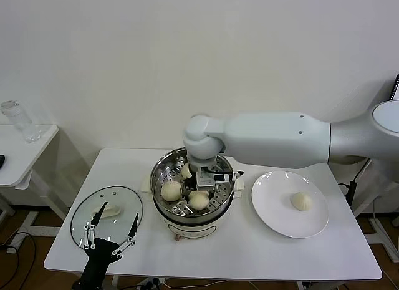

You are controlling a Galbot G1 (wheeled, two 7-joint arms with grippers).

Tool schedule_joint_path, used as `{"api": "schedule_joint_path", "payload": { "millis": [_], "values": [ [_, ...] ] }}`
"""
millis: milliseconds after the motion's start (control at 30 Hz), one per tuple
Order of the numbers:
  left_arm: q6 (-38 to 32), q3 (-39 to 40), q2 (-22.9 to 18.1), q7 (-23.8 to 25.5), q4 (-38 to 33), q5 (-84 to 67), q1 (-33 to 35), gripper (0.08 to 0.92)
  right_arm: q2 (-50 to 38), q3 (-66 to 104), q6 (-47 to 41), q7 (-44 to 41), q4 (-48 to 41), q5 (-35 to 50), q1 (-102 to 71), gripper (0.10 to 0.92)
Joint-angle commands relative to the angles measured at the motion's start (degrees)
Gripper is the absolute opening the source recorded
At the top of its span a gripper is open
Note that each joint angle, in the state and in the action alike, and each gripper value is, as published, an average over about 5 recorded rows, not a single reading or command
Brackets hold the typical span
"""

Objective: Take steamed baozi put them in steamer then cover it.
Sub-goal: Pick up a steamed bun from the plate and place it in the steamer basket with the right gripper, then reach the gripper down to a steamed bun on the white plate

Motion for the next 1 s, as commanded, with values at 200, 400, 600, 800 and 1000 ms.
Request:
{"api": "schedule_joint_path", "payload": {
  "millis": [200,400,600,800,1000],
  "values": [
    [-0.1,0.0,-0.1,-0.1,0.1,-0.1,0.0,0.823,1.6,0.1,1.4,-0.3,-0.2,-3.8,-3.3,0.730],
    [-0.1,0.1,-0.1,-0.1,0.2,-0.3,-0.2,0.823,0.0,2.1,1.3,0.0,0.0,-4.5,-2.7,0.801],
    [0.1,0.3,-0.2,-0.1,0.4,-0.3,-0.6,0.823,-6.4,9.1,-1.2,-1.0,0.4,-2.0,-1.5,0.822],
    [0.1,0.4,-0.2,0.0,0.7,-0.2,-1.0,0.823,-18.8,13.4,-13.6,-1.7,-1.2,10.7,0.7,0.823],
    [0.3,1.4,-0.1,0.0,0.7,-0.1,-1.2,0.823,-27.5,14.7,-25.3,-0.5,-15.8,24.7,-0.1,0.823]
  ]
}}
